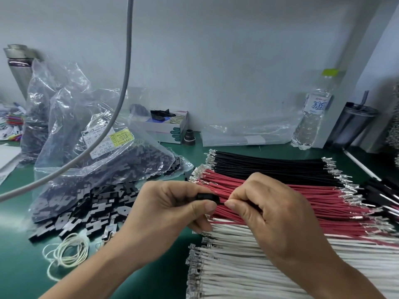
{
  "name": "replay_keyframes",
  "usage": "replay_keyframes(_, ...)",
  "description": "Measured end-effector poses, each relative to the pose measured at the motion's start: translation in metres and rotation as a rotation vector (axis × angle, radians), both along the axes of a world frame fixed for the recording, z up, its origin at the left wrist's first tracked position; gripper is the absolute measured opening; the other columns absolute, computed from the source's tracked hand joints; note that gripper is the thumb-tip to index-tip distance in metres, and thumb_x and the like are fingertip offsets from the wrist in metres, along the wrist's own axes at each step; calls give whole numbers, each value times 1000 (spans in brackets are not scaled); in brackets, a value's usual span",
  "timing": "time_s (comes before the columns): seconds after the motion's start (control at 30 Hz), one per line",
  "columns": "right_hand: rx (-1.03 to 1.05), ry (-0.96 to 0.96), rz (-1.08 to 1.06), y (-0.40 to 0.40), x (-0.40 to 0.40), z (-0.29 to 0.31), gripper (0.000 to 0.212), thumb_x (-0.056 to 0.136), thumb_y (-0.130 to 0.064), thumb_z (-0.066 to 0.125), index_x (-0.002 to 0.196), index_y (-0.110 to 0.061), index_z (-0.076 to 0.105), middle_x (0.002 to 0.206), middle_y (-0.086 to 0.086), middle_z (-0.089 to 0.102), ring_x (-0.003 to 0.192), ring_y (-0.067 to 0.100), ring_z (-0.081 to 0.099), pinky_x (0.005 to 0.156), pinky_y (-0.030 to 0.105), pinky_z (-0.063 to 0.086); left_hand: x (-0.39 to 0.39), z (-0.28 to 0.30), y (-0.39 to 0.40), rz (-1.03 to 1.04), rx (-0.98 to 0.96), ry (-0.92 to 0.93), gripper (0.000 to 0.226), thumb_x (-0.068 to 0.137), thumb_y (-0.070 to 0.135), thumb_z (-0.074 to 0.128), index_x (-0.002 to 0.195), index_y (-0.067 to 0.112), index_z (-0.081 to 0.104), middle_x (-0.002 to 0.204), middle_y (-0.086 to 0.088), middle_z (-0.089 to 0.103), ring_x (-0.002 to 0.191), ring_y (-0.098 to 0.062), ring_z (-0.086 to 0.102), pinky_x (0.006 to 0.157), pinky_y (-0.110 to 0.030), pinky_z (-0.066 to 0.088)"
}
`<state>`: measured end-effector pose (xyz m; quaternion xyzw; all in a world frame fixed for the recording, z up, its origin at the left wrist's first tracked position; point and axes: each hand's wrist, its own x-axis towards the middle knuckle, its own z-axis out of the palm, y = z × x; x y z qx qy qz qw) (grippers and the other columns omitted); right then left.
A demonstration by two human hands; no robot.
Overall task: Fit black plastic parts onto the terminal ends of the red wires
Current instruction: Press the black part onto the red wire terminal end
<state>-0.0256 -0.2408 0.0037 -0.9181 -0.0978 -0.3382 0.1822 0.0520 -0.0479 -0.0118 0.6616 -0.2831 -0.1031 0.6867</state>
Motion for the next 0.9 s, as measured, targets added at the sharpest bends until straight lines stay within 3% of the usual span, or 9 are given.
replay_keyframes(0.17, -174, -76, -68, -2, -8, 12, 12, 89, -35, 69, 83, -25, 69, 86, -12, 56, 78, 12, 50, 60, 22, 38, 6, 3, 0, 89, 21, -72, 14, 76, 21, 80, 90, 20, 83, 73, -9, 77, 49, -18, 67, 44, -18, 49)
replay_keyframes(0.3, -301, 305, 9, 10, -13, 5, 21, 72, -50, 77, 70, -32, 65, 74, -19, 53, 70, 5, 47, 50, 20, 39, 8, 2, 2, 132, 7, -106, 14, 76, 16, 81, 88, 21, 83, 71, -6, 76, 47, -14, 63, 44, -13, 46)
replay_keyframes(0.37, -318, 395, -7, 11, -12, 1, 22, 74, -50, 77, 71, -32, 66, 72, -19, 55, 70, 3, 47, 53, 23, 42, 9, -1, 0, 139, 34, -121, 14, 76, 18, 81, 88, 25, 83, 69, -4, 76, 47, -13, 63, 44, -13, 45)
replay_keyframes(0.57, -92, 370, 33, 6, -12, 3, 15, 94, -50, 55, 94, -35, 54, 93, -21, 55, 90, -1, 49, 73, 18, 37, 12, -4, 3, 158, 38, -101, 14, 76, 25, 82, 90, 26, 83, 71, -7, 76, 49, -16, 66, 44, -19, 47)
replay_keyframes(0.73, 176, 283, 70, 1, -10, 13, 7, 92, -40, 57, 87, -35, 59, 92, -16, 61, 85, 9, 59, 68, 25, 46, 14, -3, 2, 135, -37, -4, 23, 69, 28, 85, 90, 17, 83, 65, -13, 73, 49, -19, 65, 46, -26, 52)
replay_keyframes(0.9, 168, 138, -11, 0, -9, 7, 12, 95, -31, 63, 84, -35, 62, 86, -16, 58, 78, 11, 60, 60, 32, 49, 13, 0, 4, 80, -74, 55, 26, 66, 27, 85, 89, 15, 84, 63, -17, 71, 49, -20, 64, 49, -26, 54)
